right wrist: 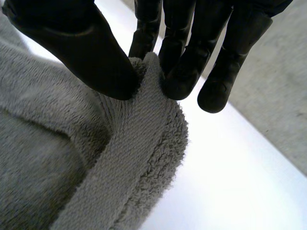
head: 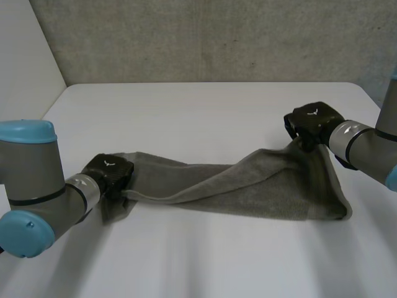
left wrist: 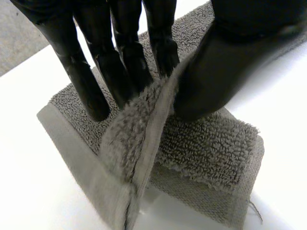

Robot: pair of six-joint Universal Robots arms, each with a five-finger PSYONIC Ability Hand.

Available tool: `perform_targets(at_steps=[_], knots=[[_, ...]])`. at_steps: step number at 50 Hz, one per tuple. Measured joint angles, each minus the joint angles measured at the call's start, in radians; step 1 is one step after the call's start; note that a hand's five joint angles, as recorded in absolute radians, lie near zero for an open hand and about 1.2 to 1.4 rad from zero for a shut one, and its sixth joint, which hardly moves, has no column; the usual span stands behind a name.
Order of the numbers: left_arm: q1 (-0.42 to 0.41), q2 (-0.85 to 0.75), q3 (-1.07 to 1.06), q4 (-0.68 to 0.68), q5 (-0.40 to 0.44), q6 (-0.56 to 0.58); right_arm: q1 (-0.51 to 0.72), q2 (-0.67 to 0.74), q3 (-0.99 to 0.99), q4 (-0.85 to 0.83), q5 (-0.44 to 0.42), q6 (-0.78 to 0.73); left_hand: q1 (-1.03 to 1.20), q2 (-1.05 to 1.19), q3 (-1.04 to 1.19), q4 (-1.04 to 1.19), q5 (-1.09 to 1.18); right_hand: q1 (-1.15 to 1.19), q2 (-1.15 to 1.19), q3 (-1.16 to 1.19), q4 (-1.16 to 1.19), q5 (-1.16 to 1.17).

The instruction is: Fold the towel.

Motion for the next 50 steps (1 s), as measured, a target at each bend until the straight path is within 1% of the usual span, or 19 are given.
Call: perform_targets(at_steps=[1, 2, 10, 15, 17, 20, 23, 26, 28, 29, 30, 32, 34, 36, 37, 40, 42, 46, 50], knots=[[0.000, -0.002, 0.008, -0.013, 0.000, 0.002, 0.000, 0.005, -0.004, 0.020, 0.001, -0.015, 0.072, 0.083, 0.083, 0.082, 0.064, 0.000, 0.000, 0.000, 0.000, 0.000], [0.000, -0.003, 0.018, -0.031, -0.001, 0.006, 0.001, 0.012, -0.009, 0.049, 0.002, -0.038, 0.088, 0.104, 0.103, 0.105, 0.088, 0.000, 0.000, -0.001, 0.000, 0.000], [-0.001, -0.014, 0.143, -0.159, -0.002, 0.047, 0.019, 0.066, -0.085, 0.267, 0.022, -0.225, 0.103, 0.127, 0.127, 0.128, 0.107, 0.000, 0.000, -0.001, 0.000, 0.000], [-0.006, -0.046, 0.312, -0.227, -0.006, 0.069, 0.035, 0.094, -0.213, 0.361, 0.045, -0.272, 0.107, 0.128, 0.128, 0.128, 0.110, 0.000, 0.000, -0.001, 0.000, 0.000], [-0.008, -0.079, 0.448, -0.257, -0.021, 0.075, 0.045, 0.111, -0.324, 0.376, 0.059, -0.259, 0.107, 0.128, 0.129, 0.129, 0.110, 0.000, 0.000, -0.001, 0.000, 0.000], [-0.009, -0.123, 0.627, -0.279, -0.054, 0.075, 0.059, 0.133, -0.486, 0.365, 0.069, -0.213, 0.107, 0.128, 0.129, 0.129, 0.110, 0.000, 0.009, -0.001, 0.000, 0.000], [-0.011, -0.169, 0.840, -0.272, -0.106, 0.063, 0.069, 0.153, -0.701, 0.272, 0.081, -0.090, 0.107, 0.128, 0.129, 0.129, 0.110, 0.001, 0.014, -0.001, 0.007, 0.000], [-0.014, -0.190, 0.993, -0.229, -0.147, 0.024, 0.070, 0.157, -0.829, 0.168, 0.094, 0.043, 0.108, 0.128, 0.129, 0.129, 0.110, 0.002, 0.014, -0.001, 0.009, 0.000], [-0.016, -0.176, 1.088, -0.149, -0.172, -0.067, 0.059, 0.136, -0.903, 0.058, 0.106, 0.210, 0.108, 0.128, 0.129, 0.129, 0.110, 0.004, 0.014, -0.001, 0.009, 0.000], [-0.016, -0.169, 1.099, -0.131, -0.175, -0.090, 0.055, 0.129, -0.915, 0.034, 0.106, 0.253, 0.108, 0.128, 0.129, 0.129, 0.110, 0.004, 0.014, -0.001, 0.009, 0.000], [-0.017, -0.149, 1.119, -0.084, -0.181, -0.151, 0.046, 0.115, -0.932, -0.008, 0.106, 0.333, 0.108, 0.128, 0.129, 0.129, 0.110, 0.004, 0.014, -0.001, 0.009, 0.000], [-0.017, -0.106, 1.117, -0.011, -0.180, -0.257, 0.029, 0.089, -0.943, -0.056, 0.089, 0.453, 0.108, 0.128, 0.129, 0.129, 0.113, 0.004, 0.014, -0.001, 0.009, 0.000], [-0.016, -0.070, 1.079, 0.034, -0.165, -0.325, 0.018, 0.075, -0.932, -0.056, 0.051, 0.507, 0.108, 0.128, 0.129, 0.129, 0.114, 0.004, 0.014, -0.001, 0.009, 0.000], [-0.013, -0.031, 1.008, 0.073, -0.133, -0.383, 0.011, 0.065, -0.897, -0.024, -0.017, 0.523, 0.108, 0.128, 0.129, 0.129, 0.114, 0.004, 0.014, -0.001, 0.009, 0.000], [-0.013, -0.023, 0.989, 0.079, -0.124, -0.392, 0.010, 0.063, -0.887, -0.014, -0.034, 0.519, 0.108, 0.128, 0.129, 0.129, 0.114, 0.004, 0.014, -0.001, 0.009, 0.000], [-0.008, 0.015, 0.872, 0.105, -0.062, -0.422, 0.009, 0.059, -0.816, 0.056, -0.131, 0.457, 0.108, 0.128, 0.129, 0.129, 0.114, 0.004, 0.014, -0.001, 0.009, 0.000], [-0.001, 0.030, 0.779, 0.110, -0.014, -0.419, 0.010, 0.059, -0.749, 0.106, -0.184, 0.370, 0.108, 0.128, 0.129, 0.129, 0.114, 0.004, 0.014, -0.001, 0.009, 0.000], [0.019, 0.041, 0.624, 0.108, 0.048, -0.397, 0.011, 0.057, -0.623, 0.162, -0.232, 0.206, 0.108, 0.128, 0.129, 0.129, 0.114, 0.004, 0.014, -0.001, 0.009, 0.000], [0.038, 0.049, 0.491, 0.109, 0.079, -0.369, 0.010, 0.055, -0.512, 0.179, -0.249, 0.100, 0.108, 0.128, 0.129, 0.129, 0.114, 0.004, 0.014, -0.001, 0.009, 0.000]])
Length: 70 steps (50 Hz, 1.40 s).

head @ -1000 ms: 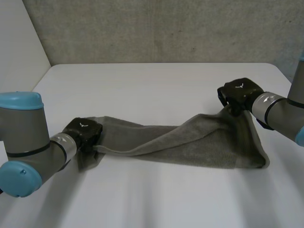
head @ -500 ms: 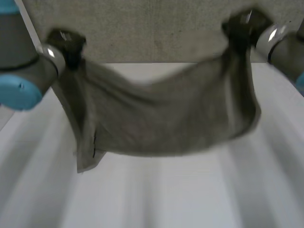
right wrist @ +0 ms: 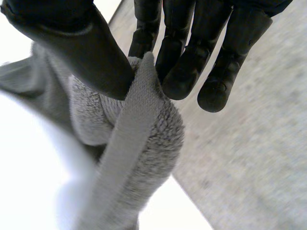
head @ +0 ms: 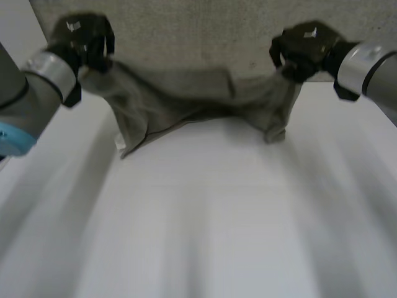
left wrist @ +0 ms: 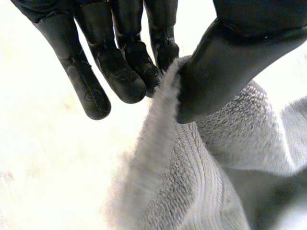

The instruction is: Fold the towel.

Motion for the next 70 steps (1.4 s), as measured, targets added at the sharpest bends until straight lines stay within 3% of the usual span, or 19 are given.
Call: perform_targets(at_steps=[10, 14, 26, 34, 40, 43, 48, 54, 58, 62, 66, 70], knots=[[0.043, 0.066, -0.416, 0.063, 0.082, 0.207, -0.026, -0.020, 0.346, -0.016, 0.002, -0.177, 0.000, 0.000, 0.000, 0.000, 0.000, 0.000, 0.000, 0.000, 0.000, 0.000], [0.044, 0.147, -0.472, 0.062, 0.092, 0.248, -0.036, -0.078, 0.399, -0.008, 0.011, -0.191, 0.000, 0.000, 0.000, 0.000, 0.000, 0.000, 0.000, 0.000, 0.000, 0.000], [0.071, 0.476, -0.435, -0.022, 0.093, 0.139, -0.151, -0.401, 0.379, 0.052, 0.013, 0.030, 0.000, 0.000, 0.000, 0.000, 0.000, 0.000, -0.001, 0.000, 0.000, 0.000], [0.121, 0.540, -0.377, -0.098, 0.094, 0.085, -0.213, -0.477, 0.289, 0.184, 0.006, 0.071, 0.000, 0.000, 0.000, 0.000, 0.000, 0.000, -0.001, 0.000, 0.000, 0.000], [0.129, 0.442, -0.375, -0.141, 0.089, 0.087, -0.201, -0.383, 0.271, 0.276, 0.025, -0.004, 0.000, 0.000, 0.000, 0.001, 0.000, 0.000, -0.001, 0.000, 0.000, 0.000], [0.115, 0.311, -0.366, -0.182, 0.084, 0.107, -0.157, -0.280, 0.275, 0.308, 0.075, -0.102, 0.000, 0.000, 0.000, 0.001, 0.000, 0.000, -0.001, 0.000, 0.000, 0.000], [0.076, 0.085, -0.292, -0.287, 0.042, 0.207, -0.064, -0.127, 0.268, 0.329, 0.215, -0.260, 0.000, 0.000, 0.000, 0.001, 0.000, 0.000, -0.001, 0.000, 0.000, 0.000], [0.022, -0.137, -0.096, -0.398, -0.073, 0.364, 0.042, 0.048, 0.163, 0.317, 0.417, -0.401, 0.000, 0.000, 0.000, 0.001, 0.000, 0.000, -0.001, 0.000, 0.000, 0.000], [0.003, -0.202, 0.058, -0.410, -0.134, 0.411, 0.081, 0.114, -0.001, 0.268, 0.459, -0.397, 0.000, 0.000, 0.000, 0.001, 0.000, 0.000, -0.001, 0.000, 0.000, 0.000], [-0.025, -0.199, 0.225, -0.299, -0.185, 0.409, 0.109, 0.142, -0.218, 0.152, 0.463, -0.298, 0.000, 0.000, 0.000, 0.002, 0.000, 0.000, -0.001, 0.000, 0.000, 0.000], [-0.056, -0.123, 0.328, -0.041, -0.229, 0.341, 0.120, 0.119, -0.401, -0.039, 0.447, -0.088, 0.000, 0.000, 0.000, 0.002, 0.000, 0.000, -0.001, 0.000, 0.000, 0.000], [-0.062, -0.048, 0.327, 0.158, -0.241, 0.254, 0.115, 0.084, -0.450, -0.150, 0.431, 0.033, 0.000, 0.000, 0.000, 0.002, 0.000, 0.000, -0.001, 0.000, 0.000, 0.000]])
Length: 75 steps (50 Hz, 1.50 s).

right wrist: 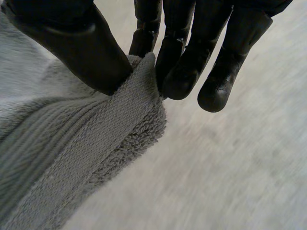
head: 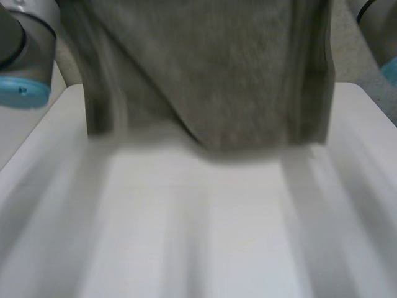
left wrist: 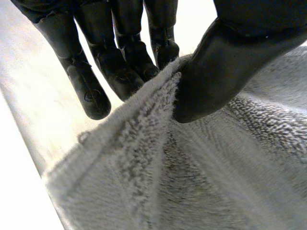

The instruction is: Fold the towel.

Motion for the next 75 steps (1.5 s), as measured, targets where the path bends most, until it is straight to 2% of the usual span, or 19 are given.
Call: perform_targets(at_steps=[4, 8, 14, 20, 24, 27, 33, 40, 46, 53, 59, 64, 69, 75], knots=[[0.003, 0.033, -0.024, 0.075, 0.008, -0.062, -0.009, -0.022, 0.007, -0.014, -0.044, 0.019, 0.000, 0.000, 0.000, 0.000, 0.000, 0.000, 0.000, 0.000, 0.000, 0.000], [0.009, 0.025, -0.059, 0.053, 0.031, -0.083, -0.013, -0.015, 0.037, 0.039, -0.096, -0.021, 0.000, 0.000, 0.000, 0.000, 0.000, 0.000, 0.000, 0.000, 0.000, 0.000], [0.051, -0.003, -0.227, 0.001, 0.106, -0.081, -0.020, 0.014, 0.121, 0.112, -0.162, -0.079, 0.000, 0.000, 0.000, 0.000, 0.000, 0.000, 0.000, 0.000, 0.000, 0.000], [0.078, -0.026, -0.461, 0.027, 0.179, -0.067, -0.047, 0.030, 0.315, 0.092, -0.254, -0.120, 0.000, 0.000, 0.000, 0.000, 0.000, 0.000, 0.000, 0.000, 0.000, 0.000], [0.087, -0.050, -0.610, 0.087, 0.209, -0.033, -0.064, 0.044, 0.502, 0.040, -0.326, -0.204, 0.000, 0.000, 0.000, 0.000, 0.000, 0.000, 0.000, 0.000, 0.000, 0.000], [0.095, -0.062, -0.685, 0.127, 0.218, 0.011, -0.073, 0.050, 0.612, 0.003, -0.345, -0.274, 0.000, 0.000, 0.000, 0.000, 0.000, 0.000, 0.000, 0.000, 0.000, 0.000], [0.114, -0.049, -0.757, 0.158, 0.218, 0.109, -0.086, 0.022, 0.730, -0.029, -0.310, -0.331, 0.000, 0.000, 0.000, 0.000, 0.000, 0.000, 0.000, 0.000, 0.000, 0.000], [0.120, 0.061, -0.761, 0.143, 0.210, 0.125, -0.095, -0.128, 0.767, -0.026, -0.270, -0.221, 0.000, 0.000, 0.000, 0.000, 0.000, 0.000, 0.000, 0.000, 0.000, 0.000], [0.121, 0.272, -0.754, 0.095, 0.210, 0.010, -0.141, -0.330, 0.758, 0.002, -0.275, -0.039, 0.000, 0.000, 0.000, 0.000, 0.000, 0.000, 0.000, 0.000, 0.000, 0.000], [0.150, 0.481, -0.743, 0.032, 0.216, -0.129, -0.226, -0.497, 0.685, 0.128, -0.289, 0.015, 0.000, 0.000, 0.000, 0.000, 0.000, 0.000, 0.000, 0.000, 0.000, 0.000], [0.191, 0.550, -0.715, -0.036, 0.219, -0.169, -0.272, -0.501, 0.577, 0.300, -0.302, -0.003, 0.000, 0.000, 0.000, 0.001, 0.000, 0.000, 0.000, 0.000, 0.000, 0.000], [0.212, 0.496, -0.687, -0.123, 0.237, -0.166, -0.272, -0.411, 0.520, 0.439, -0.300, -0.080, 0.000, 0.000, 0.000, 0.001, 0.000, 0.000, 0.000, 0.000, 0.000, 0.000], [0.205, 0.332, -0.653, -0.224, 0.269, -0.128, -0.239, -0.290, 0.515, 0.531, -0.259, -0.213, 0.000, 0.000, 0.000, 0.001, 0.000, 0.000, 0.000, 0.000, 0.000, 0.000], [0.152, 0.044, -0.548, -0.416, 0.266, 0.058, -0.146, -0.111, 0.513, 0.574, -0.105, -0.387, 0.000, 0.000, 0.000, 0.001, 0.000, 0.000, 0.000, 0.000, 0.000, 0.000]])
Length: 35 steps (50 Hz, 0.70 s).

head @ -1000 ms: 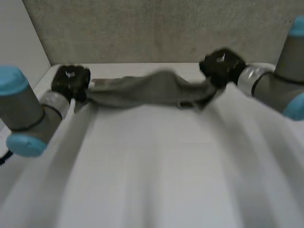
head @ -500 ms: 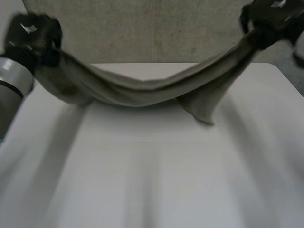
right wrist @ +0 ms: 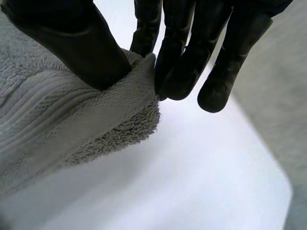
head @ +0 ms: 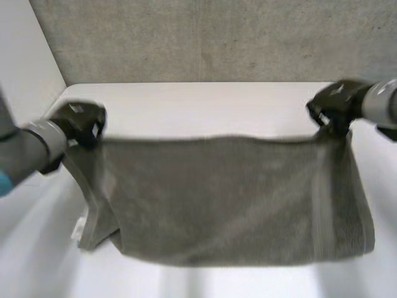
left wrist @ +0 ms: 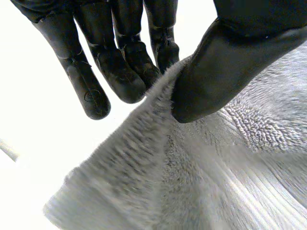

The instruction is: Fold the towel.

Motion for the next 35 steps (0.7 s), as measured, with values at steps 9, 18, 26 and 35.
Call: perform_targets(at_steps=[9, 18, 26, 35], knots=[[-0.075, -0.260, 0.255, -0.119, -0.118, 0.175, 0.094, 0.206, -0.127, -0.106, 0.128, -0.081, 0.000, 0.000, 0.000, 0.000, 0.000, 0.000, 0.000, 0.000, 0.000, 0.000], [-0.122, -0.233, 0.544, 0.078, -0.168, 0.094, 0.127, 0.268, -0.522, -0.398, 0.166, 0.095, 0.000, 0.000, 0.000, 0.000, 0.000, 0.000, 0.000, 0.000, 0.000, 0.000], [-0.121, -0.048, 0.576, 0.392, -0.176, -0.124, 0.054, 0.185, -0.757, -0.615, 0.182, 0.402, 0.000, 0.000, 0.000, 0.000, 0.000, 0.003, 0.000, 0.000, 0.000, 0.000], [-0.091, -0.004, 0.482, 0.427, -0.129, -0.194, 0.003, 0.133, -0.645, -0.568, -0.011, 0.472, 0.000, 0.000, 0.000, 0.000, 0.000, 0.005, 0.000, 0.000, 0.000, 0.000]])
